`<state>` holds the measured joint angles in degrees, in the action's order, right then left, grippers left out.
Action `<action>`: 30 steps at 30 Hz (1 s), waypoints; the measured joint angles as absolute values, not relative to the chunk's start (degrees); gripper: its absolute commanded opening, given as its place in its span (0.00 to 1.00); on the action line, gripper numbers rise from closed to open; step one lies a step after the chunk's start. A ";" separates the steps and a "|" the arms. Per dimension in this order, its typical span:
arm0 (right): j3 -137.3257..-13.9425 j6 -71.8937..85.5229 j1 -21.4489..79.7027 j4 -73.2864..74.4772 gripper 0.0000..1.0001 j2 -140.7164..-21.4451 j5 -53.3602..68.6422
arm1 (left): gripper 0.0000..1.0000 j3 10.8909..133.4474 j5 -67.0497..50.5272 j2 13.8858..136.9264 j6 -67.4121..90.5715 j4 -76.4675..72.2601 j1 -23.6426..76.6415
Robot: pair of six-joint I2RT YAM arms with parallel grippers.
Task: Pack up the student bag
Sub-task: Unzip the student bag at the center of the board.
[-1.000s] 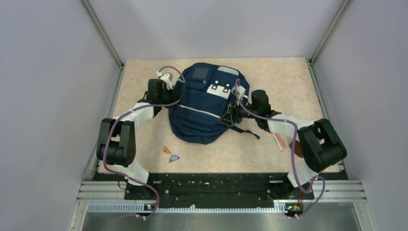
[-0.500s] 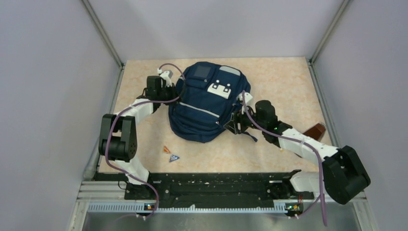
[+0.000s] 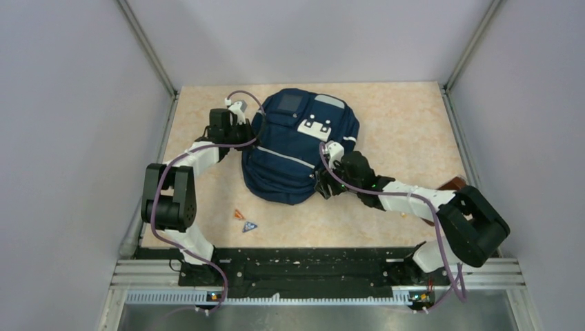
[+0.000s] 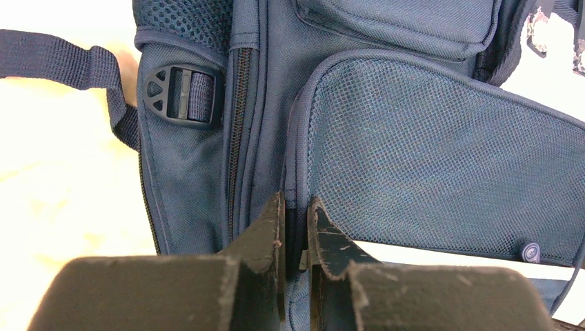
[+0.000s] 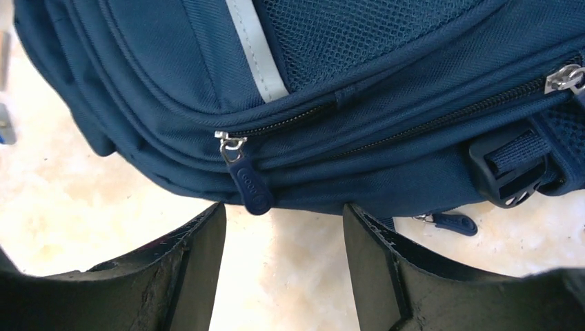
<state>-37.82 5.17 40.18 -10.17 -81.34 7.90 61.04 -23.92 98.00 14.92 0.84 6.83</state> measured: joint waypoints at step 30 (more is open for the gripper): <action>-47.51 4.29 48.88 0.62 0.00 -87.99 -0.05 | 0.00 45.50 -17.61 88.18 24.43 -13.61 6.90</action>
